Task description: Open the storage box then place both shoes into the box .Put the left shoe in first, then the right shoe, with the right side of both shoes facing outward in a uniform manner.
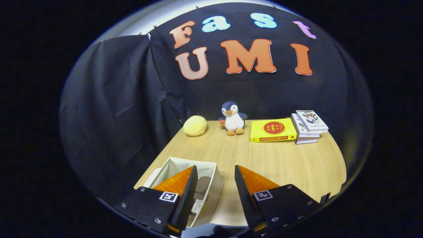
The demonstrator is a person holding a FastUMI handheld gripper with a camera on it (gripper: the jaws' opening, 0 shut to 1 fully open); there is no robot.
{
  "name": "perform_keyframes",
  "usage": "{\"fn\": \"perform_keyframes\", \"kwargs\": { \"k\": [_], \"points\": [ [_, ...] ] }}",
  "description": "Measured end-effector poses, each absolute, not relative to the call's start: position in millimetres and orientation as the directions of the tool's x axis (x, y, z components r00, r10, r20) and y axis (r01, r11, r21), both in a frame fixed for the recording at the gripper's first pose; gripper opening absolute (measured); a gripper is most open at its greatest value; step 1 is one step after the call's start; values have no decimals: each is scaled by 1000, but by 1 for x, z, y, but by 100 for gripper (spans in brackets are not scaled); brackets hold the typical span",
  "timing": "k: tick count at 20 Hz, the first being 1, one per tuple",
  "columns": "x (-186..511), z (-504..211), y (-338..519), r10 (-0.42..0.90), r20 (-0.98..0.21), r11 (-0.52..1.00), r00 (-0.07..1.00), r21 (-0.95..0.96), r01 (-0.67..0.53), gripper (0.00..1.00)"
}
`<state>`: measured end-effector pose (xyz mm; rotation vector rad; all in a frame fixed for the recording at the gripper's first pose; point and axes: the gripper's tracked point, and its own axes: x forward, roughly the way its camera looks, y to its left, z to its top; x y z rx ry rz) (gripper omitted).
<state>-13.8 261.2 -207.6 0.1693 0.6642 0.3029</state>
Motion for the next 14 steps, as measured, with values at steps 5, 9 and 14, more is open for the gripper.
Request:
{"fn": "perform_keyframes", "kwargs": {
  "k": [5, 9, 14],
  "points": [
    [0, -157, 182, 265, -465, 957, 844, 237, -170, 78],
    [-9, -124, 113, 210, -372, 967, 904, 216, -135, 81],
    [-3, -99, 39, 135, -271, 975, 953, 209, -79, 84]
  ]
}}
